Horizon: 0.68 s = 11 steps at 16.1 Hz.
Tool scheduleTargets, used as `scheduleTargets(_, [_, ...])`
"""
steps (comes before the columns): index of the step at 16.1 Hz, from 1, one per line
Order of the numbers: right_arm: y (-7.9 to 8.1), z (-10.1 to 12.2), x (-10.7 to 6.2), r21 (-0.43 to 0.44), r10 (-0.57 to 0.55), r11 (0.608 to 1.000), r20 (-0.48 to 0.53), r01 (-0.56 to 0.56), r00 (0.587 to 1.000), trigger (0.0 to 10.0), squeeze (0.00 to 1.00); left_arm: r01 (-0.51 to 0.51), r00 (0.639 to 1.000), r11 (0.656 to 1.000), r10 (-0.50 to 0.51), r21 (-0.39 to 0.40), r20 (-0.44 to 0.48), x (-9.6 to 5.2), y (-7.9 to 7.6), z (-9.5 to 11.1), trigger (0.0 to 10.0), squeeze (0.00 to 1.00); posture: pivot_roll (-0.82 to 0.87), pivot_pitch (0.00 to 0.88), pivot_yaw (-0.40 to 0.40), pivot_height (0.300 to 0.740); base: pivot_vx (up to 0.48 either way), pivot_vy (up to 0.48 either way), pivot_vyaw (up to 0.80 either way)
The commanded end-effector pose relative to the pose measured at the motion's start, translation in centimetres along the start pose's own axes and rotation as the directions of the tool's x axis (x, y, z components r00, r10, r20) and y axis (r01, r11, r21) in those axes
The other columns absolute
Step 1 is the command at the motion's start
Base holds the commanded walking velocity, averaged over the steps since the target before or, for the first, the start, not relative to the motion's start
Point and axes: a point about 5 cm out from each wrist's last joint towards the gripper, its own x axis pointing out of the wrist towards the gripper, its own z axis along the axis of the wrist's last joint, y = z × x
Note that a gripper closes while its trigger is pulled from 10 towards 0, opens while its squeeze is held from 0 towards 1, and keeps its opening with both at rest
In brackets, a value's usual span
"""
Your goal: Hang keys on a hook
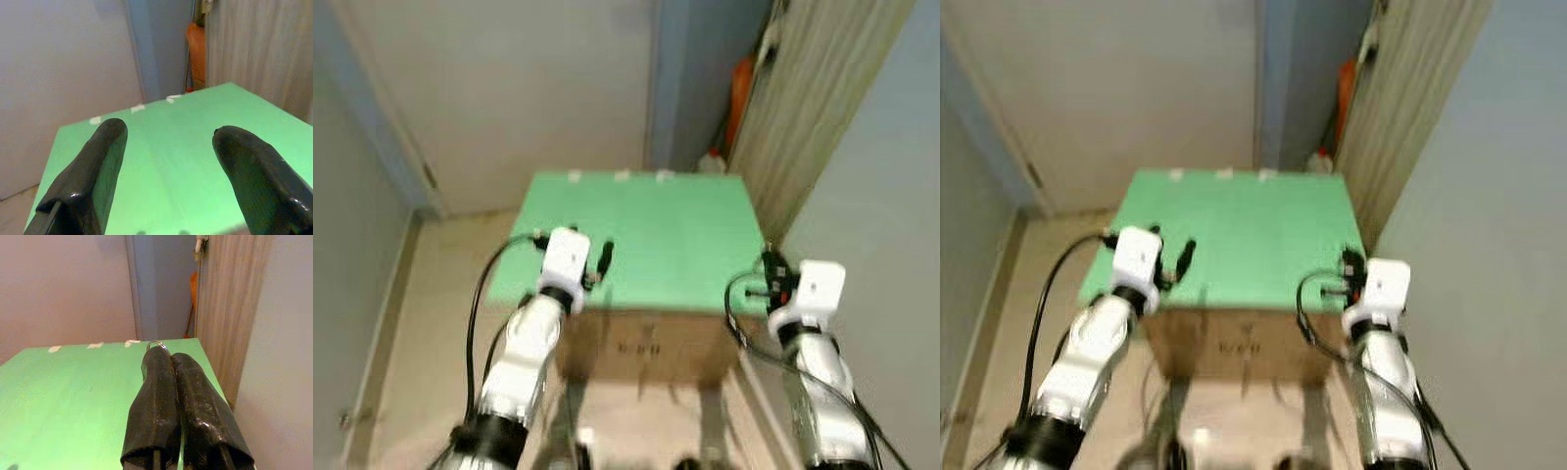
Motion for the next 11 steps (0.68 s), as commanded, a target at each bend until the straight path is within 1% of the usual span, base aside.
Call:
scheduleTargets(1, [-0.24,-0.32,-0.25,0.01,-0.011,1.0,-0.01,0.011,1.0,10.0,0.0,-0.003,1.0,1.0,0.003,0.007,0.009,0.13,0.03,0.16,10.0,0.0,-0.09,0.002,0.013,0.74,-0.476,0.0,0.0])
scheduleTargets(5, [-0.07,-0.4,-0.29,0.011,-0.007,1.0,-0.015,0.007,1.0,10.0,0.0,-0.01,1.0,1.0,0.01,0.001,0.014,0.3,0.27,0.3,10.0,0.0,-0.09,0.006,0.013,0.74,-0.448,0.0,0.0])
scheduleTargets(7, [0.08,-0.4,-0.35,0.013,0.0,1.0,-0.014,0.001,1.0,10.0,0.0,-0.013,1.0,1.0,0.013,-0.005,0.015,0.32,0.31,0.35,10.0,0.0,-0.09,0.006,0.012,0.74,0.0,0.0,0.0])
scheduleTargets(9, [0.2,-0.49,-0.31,-0.014,0.003,1.0,-0.023,-0.003,1.0,10.0,0.0,-0.004,1.0,1.0,0.004,-0.008,0.019,0.39,0.22,0.43,10.0,0.0,-0.09,0.007,0.012,0.74,0.0,0.0,0.0])
scheduleTargets(11, [0.18,-0.59,-0.32,-0.016,0.003,1.0,-0.027,-0.004,1.0,10.0,0.0,-0.003,1.0,1.0,0.003,-0.005,0.018,0.43,0.11,0.39,10.0,0.0,-0.09,0.008,0.01,0.74,0.0,0.0,0.0])
